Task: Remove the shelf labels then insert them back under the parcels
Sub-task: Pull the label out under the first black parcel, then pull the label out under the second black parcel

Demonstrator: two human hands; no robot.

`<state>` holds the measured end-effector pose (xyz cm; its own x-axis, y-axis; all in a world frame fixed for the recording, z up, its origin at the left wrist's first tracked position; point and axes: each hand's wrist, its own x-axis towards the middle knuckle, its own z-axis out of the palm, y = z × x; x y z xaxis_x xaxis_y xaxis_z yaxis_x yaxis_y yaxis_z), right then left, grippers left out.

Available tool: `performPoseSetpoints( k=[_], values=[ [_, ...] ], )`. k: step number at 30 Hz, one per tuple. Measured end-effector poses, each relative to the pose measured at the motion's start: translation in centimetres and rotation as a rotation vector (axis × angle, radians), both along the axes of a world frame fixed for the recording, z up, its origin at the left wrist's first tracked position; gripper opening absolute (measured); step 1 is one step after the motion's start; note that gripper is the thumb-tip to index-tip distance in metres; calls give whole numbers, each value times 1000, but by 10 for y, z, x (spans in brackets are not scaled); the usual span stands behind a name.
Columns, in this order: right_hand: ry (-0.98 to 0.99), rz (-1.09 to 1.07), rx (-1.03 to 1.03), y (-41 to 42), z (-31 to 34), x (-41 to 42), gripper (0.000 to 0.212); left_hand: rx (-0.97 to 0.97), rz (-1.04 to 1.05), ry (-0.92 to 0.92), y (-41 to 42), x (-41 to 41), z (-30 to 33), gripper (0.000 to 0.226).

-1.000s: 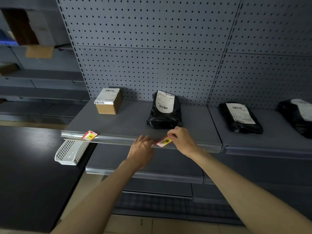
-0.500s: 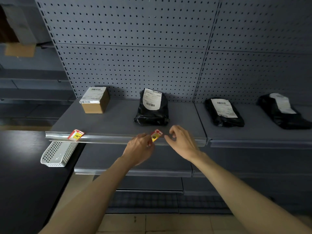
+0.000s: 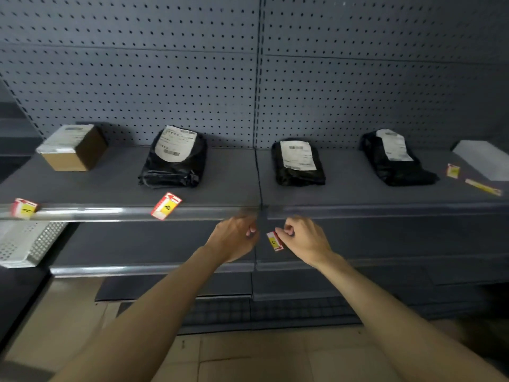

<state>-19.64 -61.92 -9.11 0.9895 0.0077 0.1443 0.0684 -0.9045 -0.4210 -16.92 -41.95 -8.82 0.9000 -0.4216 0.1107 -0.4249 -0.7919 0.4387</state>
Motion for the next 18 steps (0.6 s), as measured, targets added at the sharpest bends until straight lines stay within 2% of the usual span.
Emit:
performPoseSetpoints(
  k=[8, 14, 18],
  values=[
    [107, 24, -1, -58, -96, 30, 35, 156, 82, 140, -69, 24, -81, 17],
    [101, 10, 27, -60, -175, 73, 36, 333, 49, 106, -83, 70, -155, 22],
    [161, -16, 92, -55, -228, 109, 43, 284, 90, 116, -93, 104, -203, 26]
  ],
)
